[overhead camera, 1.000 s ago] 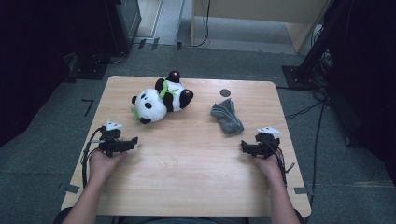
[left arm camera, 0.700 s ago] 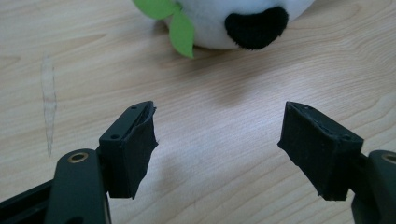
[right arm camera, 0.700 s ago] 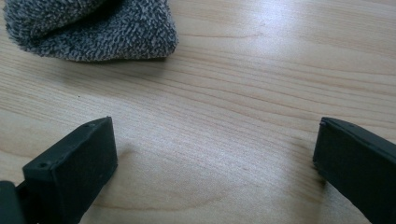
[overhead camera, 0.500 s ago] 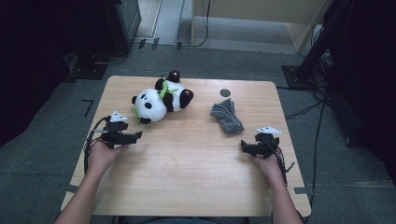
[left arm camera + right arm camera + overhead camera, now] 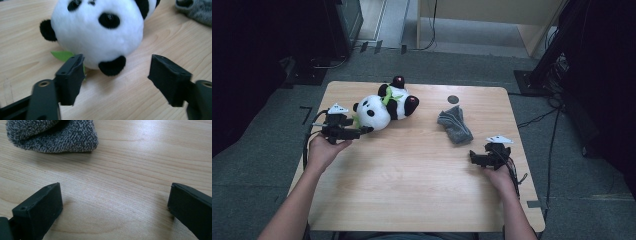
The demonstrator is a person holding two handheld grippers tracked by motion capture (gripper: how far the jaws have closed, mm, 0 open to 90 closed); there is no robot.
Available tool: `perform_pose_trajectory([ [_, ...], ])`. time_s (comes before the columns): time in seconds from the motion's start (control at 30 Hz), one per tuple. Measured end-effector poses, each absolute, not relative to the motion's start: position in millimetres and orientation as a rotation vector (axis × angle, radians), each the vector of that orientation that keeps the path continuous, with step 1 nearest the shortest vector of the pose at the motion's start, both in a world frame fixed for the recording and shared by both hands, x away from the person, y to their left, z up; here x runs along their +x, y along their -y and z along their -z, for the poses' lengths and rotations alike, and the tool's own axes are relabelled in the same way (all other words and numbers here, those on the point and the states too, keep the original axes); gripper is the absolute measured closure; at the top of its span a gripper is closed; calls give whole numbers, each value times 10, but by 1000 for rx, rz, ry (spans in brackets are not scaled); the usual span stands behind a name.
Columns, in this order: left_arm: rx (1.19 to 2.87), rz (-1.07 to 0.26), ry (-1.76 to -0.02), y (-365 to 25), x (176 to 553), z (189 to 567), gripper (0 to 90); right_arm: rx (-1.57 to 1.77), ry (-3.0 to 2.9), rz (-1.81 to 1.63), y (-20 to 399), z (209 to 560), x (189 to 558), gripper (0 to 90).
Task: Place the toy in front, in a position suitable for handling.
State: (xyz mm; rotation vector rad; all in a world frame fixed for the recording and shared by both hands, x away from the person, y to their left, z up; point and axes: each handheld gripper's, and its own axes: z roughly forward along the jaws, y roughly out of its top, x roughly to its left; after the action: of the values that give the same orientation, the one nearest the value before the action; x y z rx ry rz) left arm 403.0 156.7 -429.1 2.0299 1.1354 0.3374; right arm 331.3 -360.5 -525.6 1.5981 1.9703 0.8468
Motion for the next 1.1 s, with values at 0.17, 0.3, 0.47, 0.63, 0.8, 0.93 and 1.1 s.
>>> perform_pose_trajectory([
  [0.17, 2029, -336, -1121, -1580, 4128, 4202, 319, 1598, -1972, -847, 3604, 5256, 3313, 0],
  [0.3, 2037, -341, -1105, -1561, 4208, 4124, 307, 1597, -1974, -847, 3603, 5256, 3314, 0],
  [0.47, 2057, -338, -1074, -1499, 4316, 4029, 306, 1595, -1977, -848, 3601, 5255, 3314, 0],
  [0.63, 2061, -341, -1042, -1391, 4407, 3949, 295, 1588, -1983, -851, 3599, 5256, 3314, 0],
  [0.8, 2090, -347, -1016, -1243, 4536, 3880, 294, 1585, -1986, -853, 3597, 5256, 3314, 0],
  [0.93, 2102, -345, -995, -1143, 4639, 3831, 294, 1583, -1988, -854, 3596, 5256, 3313, 0],
  [1.1, 2112, -341, -984, -1032, 4741, 3804, 285, 1581, -1992, -855, 3595, 5256, 3313, 0],
])
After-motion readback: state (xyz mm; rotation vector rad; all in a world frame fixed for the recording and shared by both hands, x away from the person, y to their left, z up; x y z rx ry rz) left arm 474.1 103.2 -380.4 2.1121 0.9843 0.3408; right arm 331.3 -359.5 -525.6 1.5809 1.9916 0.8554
